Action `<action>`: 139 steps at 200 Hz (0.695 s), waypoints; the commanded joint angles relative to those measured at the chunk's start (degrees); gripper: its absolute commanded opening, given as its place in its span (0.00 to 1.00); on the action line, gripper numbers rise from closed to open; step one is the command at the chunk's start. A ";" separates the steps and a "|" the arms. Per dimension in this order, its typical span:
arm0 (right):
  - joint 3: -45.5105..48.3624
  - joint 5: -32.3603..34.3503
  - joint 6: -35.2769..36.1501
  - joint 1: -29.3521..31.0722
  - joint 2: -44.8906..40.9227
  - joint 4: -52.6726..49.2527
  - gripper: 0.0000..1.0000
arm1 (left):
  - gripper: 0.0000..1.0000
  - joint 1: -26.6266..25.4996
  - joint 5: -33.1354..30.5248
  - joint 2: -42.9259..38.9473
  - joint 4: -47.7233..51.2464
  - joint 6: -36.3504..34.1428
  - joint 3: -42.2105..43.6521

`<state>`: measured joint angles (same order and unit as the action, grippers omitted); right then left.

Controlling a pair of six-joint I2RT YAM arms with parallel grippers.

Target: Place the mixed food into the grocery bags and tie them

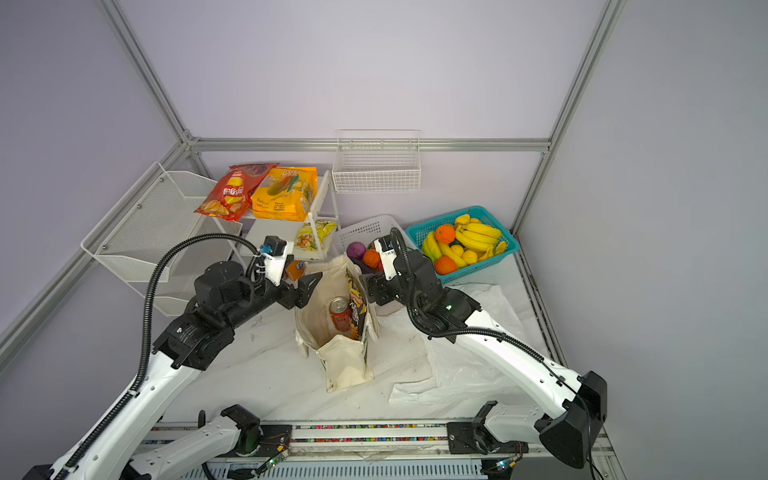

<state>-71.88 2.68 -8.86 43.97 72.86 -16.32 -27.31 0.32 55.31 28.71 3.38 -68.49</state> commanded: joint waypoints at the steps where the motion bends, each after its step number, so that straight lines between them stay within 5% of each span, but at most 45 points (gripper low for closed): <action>1: -2.29 1.52 0.01 -7.08 0.43 -0.67 0.83 | 0.90 1.43 -5.88 -0.73 5.95 8.57 -5.45; 44: -1.46 0.96 0.39 -19.95 4.35 1.45 0.94 | 0.96 9.79 9.71 2.61 7.46 11.87 -6.72; 86: 0.84 0.75 -0.26 -20.86 8.24 4.36 0.92 | 0.95 12.46 4.06 3.34 10.38 12.40 -4.06; 139: 6.12 -5.43 -1.99 -20.86 10.15 8.70 0.89 | 0.80 10.82 3.91 4.44 15.63 15.19 -0.13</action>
<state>-67.18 -0.01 -9.63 22.87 82.76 -11.00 -15.44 5.19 59.90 41.93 16.14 -70.50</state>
